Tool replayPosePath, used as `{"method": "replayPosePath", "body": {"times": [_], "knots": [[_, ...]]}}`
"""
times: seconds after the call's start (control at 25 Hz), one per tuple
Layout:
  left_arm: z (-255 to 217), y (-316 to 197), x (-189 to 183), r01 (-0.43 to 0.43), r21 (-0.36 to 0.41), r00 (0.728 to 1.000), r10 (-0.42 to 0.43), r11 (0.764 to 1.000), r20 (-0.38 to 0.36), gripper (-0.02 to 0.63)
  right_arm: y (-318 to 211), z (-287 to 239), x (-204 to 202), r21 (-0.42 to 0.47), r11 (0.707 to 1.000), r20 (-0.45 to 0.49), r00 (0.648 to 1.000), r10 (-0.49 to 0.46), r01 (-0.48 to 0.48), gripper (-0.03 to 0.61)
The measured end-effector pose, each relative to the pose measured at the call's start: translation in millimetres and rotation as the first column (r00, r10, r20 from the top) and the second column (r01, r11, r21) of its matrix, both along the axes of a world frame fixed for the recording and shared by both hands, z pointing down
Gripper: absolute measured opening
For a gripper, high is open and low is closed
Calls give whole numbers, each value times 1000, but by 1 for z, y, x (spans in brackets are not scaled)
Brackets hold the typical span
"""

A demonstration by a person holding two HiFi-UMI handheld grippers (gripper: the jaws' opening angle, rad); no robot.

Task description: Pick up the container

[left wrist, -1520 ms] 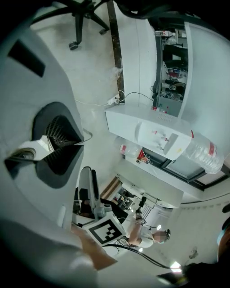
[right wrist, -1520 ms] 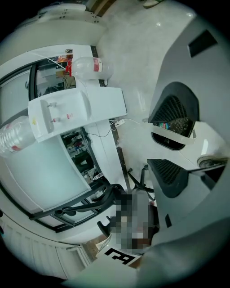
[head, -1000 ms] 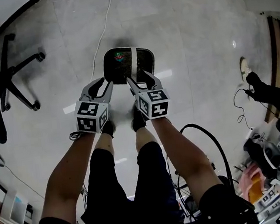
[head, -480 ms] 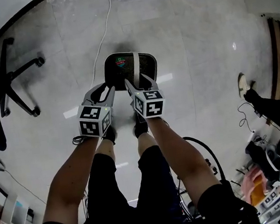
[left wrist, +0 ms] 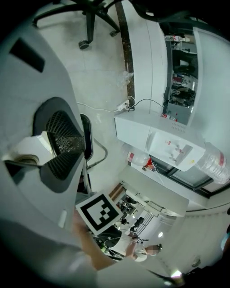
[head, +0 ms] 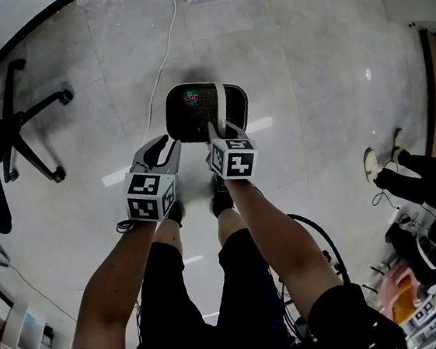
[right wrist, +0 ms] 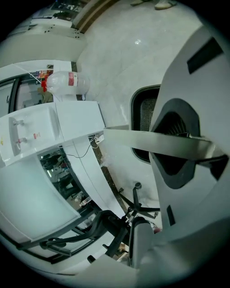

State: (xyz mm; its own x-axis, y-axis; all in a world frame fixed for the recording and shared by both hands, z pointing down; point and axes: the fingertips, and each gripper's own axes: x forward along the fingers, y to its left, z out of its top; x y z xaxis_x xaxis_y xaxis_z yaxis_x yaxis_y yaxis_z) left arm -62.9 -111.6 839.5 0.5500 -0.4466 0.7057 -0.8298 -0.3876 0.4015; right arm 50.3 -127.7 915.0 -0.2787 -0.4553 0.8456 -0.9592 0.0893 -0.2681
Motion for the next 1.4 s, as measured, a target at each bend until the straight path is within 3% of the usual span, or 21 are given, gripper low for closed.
{"method": "replayPosePath", "body": {"times": [0.16, 0.44, 0.64, 1.0, 1.4], "knots": [[-8, 2, 4, -12, 1, 1000, 12, 1000, -16, 107, 0, -1, 7, -23, 999, 11, 999, 45, -45, 44], [-23, -5, 1, -3, 19, 1000, 3, 1000, -18, 106, 8, -5, 5, -17, 1000, -32, 999, -21, 20, 43], [-40, -9, -5, 13, 31, 1000, -12, 999, -27, 89, 13, -24, 7, -18, 1000, -19, 1000, -20, 19, 43], [-107, -8, 3, -5, 83, 997, 11, 997, -72, 12, 29, -98, 12, 18, 999, -7, 999, -35, 35, 43], [-200, 5, 11, -37, 141, 995, 50, 989, -92, 11, 33, -207, 12, 102, 994, 34, 999, -39, 35, 43]]}}
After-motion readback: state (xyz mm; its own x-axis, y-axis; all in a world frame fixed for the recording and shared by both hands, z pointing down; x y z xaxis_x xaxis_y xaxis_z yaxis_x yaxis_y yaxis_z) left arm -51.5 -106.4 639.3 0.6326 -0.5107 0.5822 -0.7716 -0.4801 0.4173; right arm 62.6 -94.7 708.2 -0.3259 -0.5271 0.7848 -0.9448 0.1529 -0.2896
